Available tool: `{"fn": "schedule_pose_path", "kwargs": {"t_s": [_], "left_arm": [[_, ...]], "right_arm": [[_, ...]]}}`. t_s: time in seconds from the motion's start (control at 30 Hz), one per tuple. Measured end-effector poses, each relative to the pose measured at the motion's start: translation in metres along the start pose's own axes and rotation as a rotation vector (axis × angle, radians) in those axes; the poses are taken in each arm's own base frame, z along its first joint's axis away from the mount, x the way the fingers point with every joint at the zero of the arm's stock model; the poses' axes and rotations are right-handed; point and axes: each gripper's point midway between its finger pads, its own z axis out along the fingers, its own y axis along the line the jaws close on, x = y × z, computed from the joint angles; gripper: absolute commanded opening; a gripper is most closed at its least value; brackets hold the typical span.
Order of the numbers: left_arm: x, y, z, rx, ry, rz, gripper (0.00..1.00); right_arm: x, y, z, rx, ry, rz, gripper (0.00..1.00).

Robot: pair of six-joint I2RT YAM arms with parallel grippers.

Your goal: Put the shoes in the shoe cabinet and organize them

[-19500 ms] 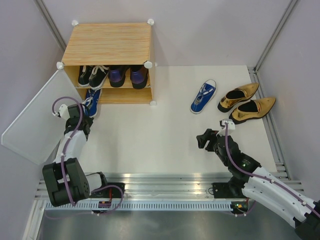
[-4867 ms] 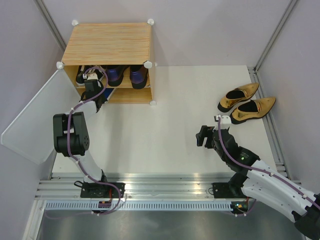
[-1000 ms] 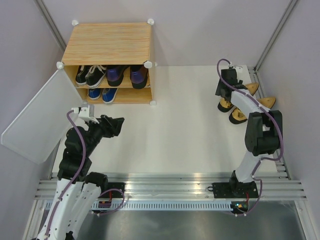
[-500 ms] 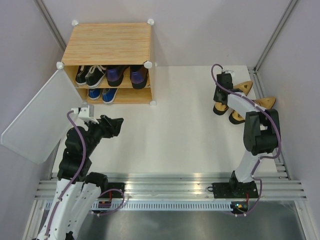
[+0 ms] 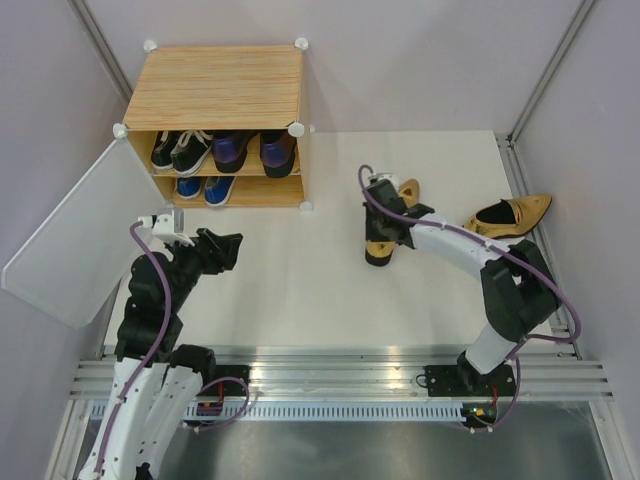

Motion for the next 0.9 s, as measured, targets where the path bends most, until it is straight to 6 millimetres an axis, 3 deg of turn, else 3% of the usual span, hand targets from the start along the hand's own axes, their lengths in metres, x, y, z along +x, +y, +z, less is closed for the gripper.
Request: {"fn": "schedule_pose_path", "kwargs": {"t_s": [0.07, 0.13, 0.17, 0.2, 0.27, 0.3, 0.4, 0.5, 0.63, 0.8, 0.9], "left_arm": [[0.000, 0.001, 0.000, -0.004, -0.002, -0.001, 0.71], [-0.001, 0.002, 0.000, -0.007, -0.003, -0.001, 0.71], [-0.001, 0.002, 0.000, -0.009, -0.004, -0.001, 0.72], [-0.001, 0.002, 0.000, -0.011, -0.005, -0.001, 0.72], [-0.001, 0.003, 0.000, -0.011, -0.005, -0.001, 0.73], [-0.001, 0.003, 0.000, -0.011, -0.005, -0.001, 0.78], [-0.001, 0.003, 0.000, -0.010, -0.003, 0.002, 0.86], [0.000, 0.001, 0.001, 0.002, 0.004, 0.003, 0.88], [0.007, -0.004, 0.004, 0.035, 0.042, 0.002, 0.88], [0.028, -0.008, 0.017, 0.081, 0.152, -0.014, 0.90], [0.043, -0.015, 0.024, 0.108, 0.218, -0.016, 1.00]], "right_arm": [[0.026, 0.041, -0.009, -0.056, 0.022, -0.052, 0.01], [0.047, 0.078, -0.021, -0.116, 0.031, -0.094, 0.15], [0.057, 0.094, -0.028, -0.146, 0.037, -0.108, 0.24], [0.063, 0.105, -0.033, -0.168, 0.043, -0.114, 0.44], [0.065, 0.115, -0.038, -0.186, 0.041, -0.103, 0.57], [0.061, 0.116, -0.039, -0.187, 0.034, -0.091, 0.65], [0.045, 0.112, -0.049, -0.191, 0.001, -0.053, 0.77], [0.026, 0.108, -0.069, -0.205, -0.046, -0.027, 0.83], [-0.008, 0.102, -0.115, -0.237, -0.158, 0.007, 0.85], [-0.042, 0.068, -0.168, -0.227, -0.310, 0.070, 0.88], [-0.042, 0.036, -0.183, -0.196, -0.363, 0.111, 0.91]]}}
